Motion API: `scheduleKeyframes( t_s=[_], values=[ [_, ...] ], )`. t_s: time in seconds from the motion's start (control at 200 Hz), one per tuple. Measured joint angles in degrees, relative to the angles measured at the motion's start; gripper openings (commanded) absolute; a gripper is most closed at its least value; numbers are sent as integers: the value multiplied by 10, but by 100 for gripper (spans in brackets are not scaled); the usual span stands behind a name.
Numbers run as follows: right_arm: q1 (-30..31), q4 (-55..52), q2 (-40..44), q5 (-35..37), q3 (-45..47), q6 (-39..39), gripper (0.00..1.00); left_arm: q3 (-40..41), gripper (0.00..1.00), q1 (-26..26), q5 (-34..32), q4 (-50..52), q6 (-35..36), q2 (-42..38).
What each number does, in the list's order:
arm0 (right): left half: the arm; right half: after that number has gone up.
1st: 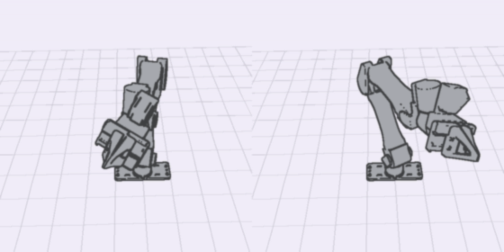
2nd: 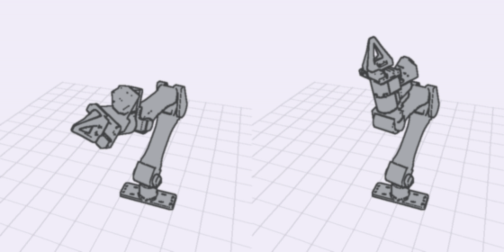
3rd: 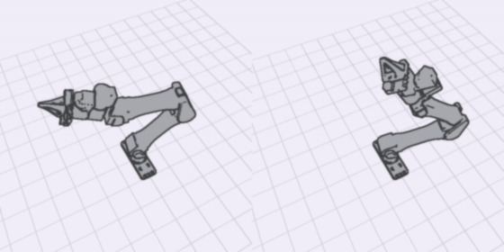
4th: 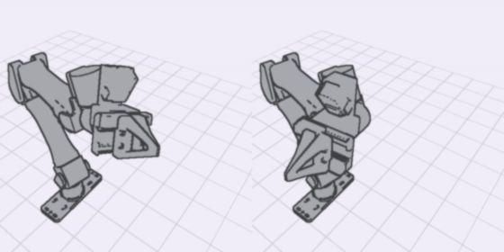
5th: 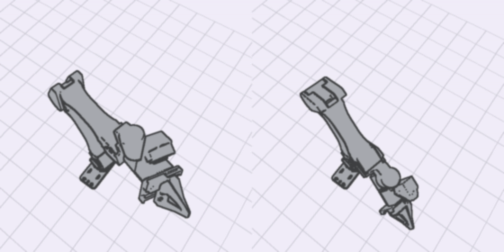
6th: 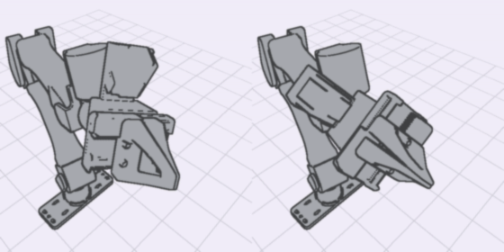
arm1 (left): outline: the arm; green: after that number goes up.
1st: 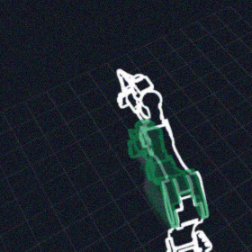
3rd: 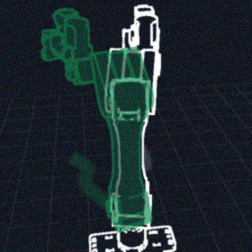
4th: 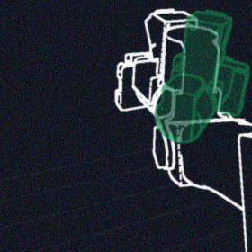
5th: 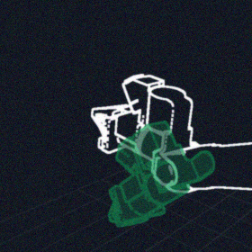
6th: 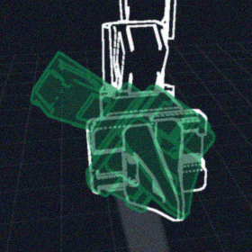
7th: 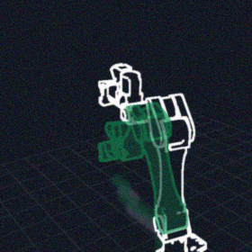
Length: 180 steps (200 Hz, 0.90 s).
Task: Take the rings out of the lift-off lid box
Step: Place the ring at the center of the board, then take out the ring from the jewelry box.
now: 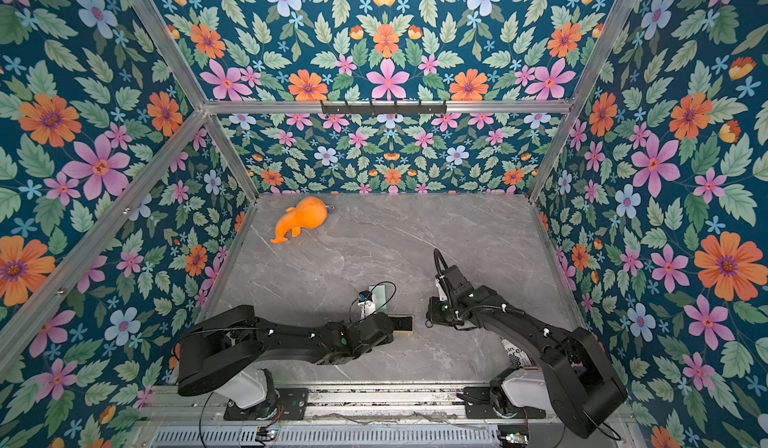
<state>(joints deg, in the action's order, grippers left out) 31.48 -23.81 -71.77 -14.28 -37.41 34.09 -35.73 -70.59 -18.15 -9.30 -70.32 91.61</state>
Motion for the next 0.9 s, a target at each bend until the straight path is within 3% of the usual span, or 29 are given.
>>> scheduleKeyframes(
  t_s=[0.315, 0.9],
  values=[
    [111, -33, -37, 25, -84, 7, 31, 25, 35, -3, -18, 3, -13, -41],
    [169, -33, -175, 55, -157, 30, 31, 46, 37, -7, -19, -21, -23, -49]
  ],
)
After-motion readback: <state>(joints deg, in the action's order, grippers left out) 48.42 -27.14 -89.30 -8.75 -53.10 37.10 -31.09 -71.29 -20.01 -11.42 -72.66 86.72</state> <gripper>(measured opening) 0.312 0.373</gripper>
